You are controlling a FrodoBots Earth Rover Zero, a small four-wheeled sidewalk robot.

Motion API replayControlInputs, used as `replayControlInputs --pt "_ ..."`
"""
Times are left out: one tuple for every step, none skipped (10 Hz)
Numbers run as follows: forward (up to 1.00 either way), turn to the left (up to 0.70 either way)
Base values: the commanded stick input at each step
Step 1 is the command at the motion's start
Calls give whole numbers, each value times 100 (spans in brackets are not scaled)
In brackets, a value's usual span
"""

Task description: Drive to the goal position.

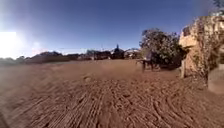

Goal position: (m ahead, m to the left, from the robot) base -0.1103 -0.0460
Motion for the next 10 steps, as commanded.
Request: replayControlInputs --pt "50 0" --pt "50 0" --pt "50 0" --pt "50 0" --pt "50 0" --pt "50 0" --pt "50 0" --pt "50 0" --pt "50 0" --pt "50 0"
